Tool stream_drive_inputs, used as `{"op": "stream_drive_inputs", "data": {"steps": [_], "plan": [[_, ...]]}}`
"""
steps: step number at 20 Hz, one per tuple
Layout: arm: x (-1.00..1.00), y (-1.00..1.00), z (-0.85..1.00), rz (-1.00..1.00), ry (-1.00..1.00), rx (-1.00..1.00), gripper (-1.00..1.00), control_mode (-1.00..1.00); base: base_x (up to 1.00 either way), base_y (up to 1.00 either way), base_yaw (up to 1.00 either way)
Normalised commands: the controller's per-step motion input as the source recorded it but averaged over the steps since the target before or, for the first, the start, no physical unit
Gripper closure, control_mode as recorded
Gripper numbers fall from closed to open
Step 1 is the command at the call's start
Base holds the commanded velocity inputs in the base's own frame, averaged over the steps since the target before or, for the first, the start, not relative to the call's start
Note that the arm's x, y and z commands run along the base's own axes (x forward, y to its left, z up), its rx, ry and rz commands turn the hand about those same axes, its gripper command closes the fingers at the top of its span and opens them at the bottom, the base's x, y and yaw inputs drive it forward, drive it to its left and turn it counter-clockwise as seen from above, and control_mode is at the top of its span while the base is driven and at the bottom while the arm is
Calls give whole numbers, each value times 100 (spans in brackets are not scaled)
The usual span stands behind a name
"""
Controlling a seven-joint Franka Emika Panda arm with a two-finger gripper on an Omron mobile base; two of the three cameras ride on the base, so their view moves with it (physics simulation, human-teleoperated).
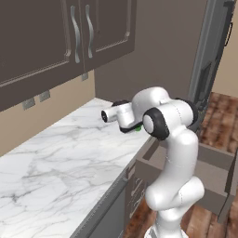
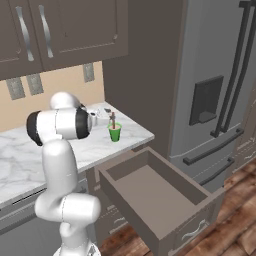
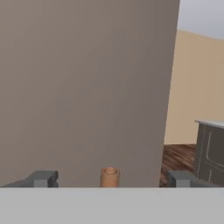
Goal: Pick up the straw from the left drawer and put it inside the smoothie cup.
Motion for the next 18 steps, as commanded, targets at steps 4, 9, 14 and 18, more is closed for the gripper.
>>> {"op": "stream_drive_inputs", "data": {"steps": [4,9,14,18], "plan": [[-28,0,62,0,0,10,-100,-100,0,0,0],[-37,-1,68,3,0,18,-100,-100,0,0,0],[-56,-24,51,1,0,19,-100,-100,0,0,0],[-67,-43,36,0,1,18,-100,-100,0,0,0]]}}
